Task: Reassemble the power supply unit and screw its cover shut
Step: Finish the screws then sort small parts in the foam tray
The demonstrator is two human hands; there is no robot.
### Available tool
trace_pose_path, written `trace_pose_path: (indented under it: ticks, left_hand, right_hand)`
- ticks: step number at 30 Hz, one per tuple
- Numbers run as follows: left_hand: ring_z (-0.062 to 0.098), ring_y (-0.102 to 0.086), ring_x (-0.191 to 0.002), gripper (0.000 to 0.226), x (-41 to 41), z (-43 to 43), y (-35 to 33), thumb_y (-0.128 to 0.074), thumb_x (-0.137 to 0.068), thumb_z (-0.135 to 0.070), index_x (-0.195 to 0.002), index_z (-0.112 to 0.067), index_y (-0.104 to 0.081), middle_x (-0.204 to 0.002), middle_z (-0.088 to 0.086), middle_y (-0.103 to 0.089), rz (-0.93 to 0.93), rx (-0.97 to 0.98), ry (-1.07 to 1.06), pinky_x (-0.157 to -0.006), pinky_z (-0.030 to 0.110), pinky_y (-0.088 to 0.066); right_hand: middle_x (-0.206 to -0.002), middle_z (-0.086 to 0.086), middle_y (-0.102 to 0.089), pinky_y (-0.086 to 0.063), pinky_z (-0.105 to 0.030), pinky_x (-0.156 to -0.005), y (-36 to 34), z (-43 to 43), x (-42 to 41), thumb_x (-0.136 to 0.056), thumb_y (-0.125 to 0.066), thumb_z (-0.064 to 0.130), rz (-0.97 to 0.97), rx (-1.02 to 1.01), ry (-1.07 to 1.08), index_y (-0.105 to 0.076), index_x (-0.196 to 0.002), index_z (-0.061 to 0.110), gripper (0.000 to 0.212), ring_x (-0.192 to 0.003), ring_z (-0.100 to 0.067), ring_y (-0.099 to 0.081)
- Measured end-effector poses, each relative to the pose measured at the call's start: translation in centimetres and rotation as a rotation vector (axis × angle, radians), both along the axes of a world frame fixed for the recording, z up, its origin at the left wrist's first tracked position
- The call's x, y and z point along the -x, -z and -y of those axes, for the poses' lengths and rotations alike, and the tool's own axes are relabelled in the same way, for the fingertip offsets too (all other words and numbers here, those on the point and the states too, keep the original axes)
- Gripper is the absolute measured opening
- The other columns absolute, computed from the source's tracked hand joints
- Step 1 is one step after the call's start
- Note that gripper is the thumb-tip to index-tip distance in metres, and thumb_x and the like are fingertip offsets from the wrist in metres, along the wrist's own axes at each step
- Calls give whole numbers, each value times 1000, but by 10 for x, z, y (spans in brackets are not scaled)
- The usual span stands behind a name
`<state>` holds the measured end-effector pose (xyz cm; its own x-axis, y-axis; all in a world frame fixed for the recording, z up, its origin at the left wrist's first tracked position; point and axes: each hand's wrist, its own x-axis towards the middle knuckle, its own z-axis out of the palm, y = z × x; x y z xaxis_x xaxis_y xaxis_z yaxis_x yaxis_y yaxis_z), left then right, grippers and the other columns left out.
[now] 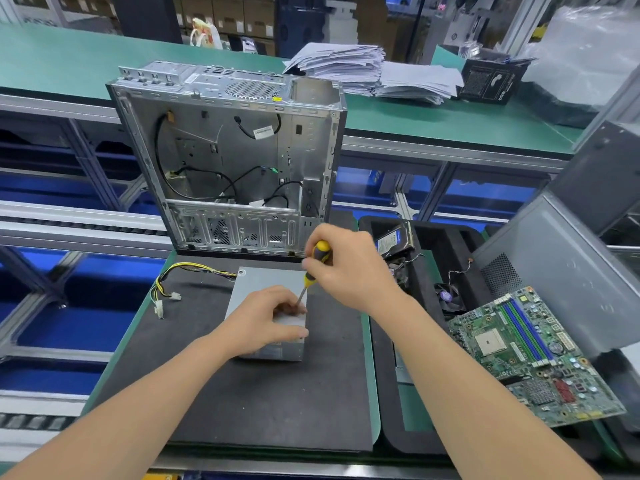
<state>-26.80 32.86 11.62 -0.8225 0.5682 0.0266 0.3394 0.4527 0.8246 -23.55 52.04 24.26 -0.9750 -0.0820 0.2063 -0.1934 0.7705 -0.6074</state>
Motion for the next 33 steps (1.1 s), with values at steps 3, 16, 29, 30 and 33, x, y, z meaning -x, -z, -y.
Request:
trace_pose_path:
  ticks: [3,16,29,30,33]
  left_hand:
    - [0,-58,-108,53,10,3,3,-86,-79,-27,-127,-26,-64,-114,-15,-64,-121,88,-89,-102,28,-45]
    - [24,-41,-119,34,26,14,26,-68,-92,-35,-125,-27,-63,-122,-7,-47,-367,294,-365,-99,41,-27]
    - [-1,-60,-77,12,9,-25,-9,-66,-96,-21,-101,-19,-77,-98,-8,-73,-80,62,-309,-80,13,-46]
    - [2,-65,-77,13,5,-31,-13,-66,-97,-22,-103,-20,-77,-98,-8,-75,-10,26,-315,-79,13,-49]
    - [24,-76,-77,11,-12,-41,-24,-68,-97,-21,-103,-18,-76,-98,3,-76,239,-178,-358,-75,37,-64]
  right_hand:
    - [-69,11,-66,-43,-13,-58,5,-15,7,-85,-75,20,-55,59,213,-60,-79,26,18,-69,-4,-60]
    - [-89,-6,-70,-54,-36,-68,136,-7,-19,-87,-75,20,365,158,672,-59,-82,12,18,-82,-25,-67]
    - [-89,-9,-74,-64,-48,-63,113,1,-14,-79,-67,6,388,798,590,-69,-97,15,21,-76,-28,-79]
    - [-86,-6,-74,-64,-55,-71,110,1,-14,-75,-70,10,373,812,575,-70,-95,17,21,-76,-29,-79]
    - [-80,0,-71,-64,-57,-74,99,2,-22,-67,-78,20,320,804,511,-74,-81,26,16,-73,-32,-78]
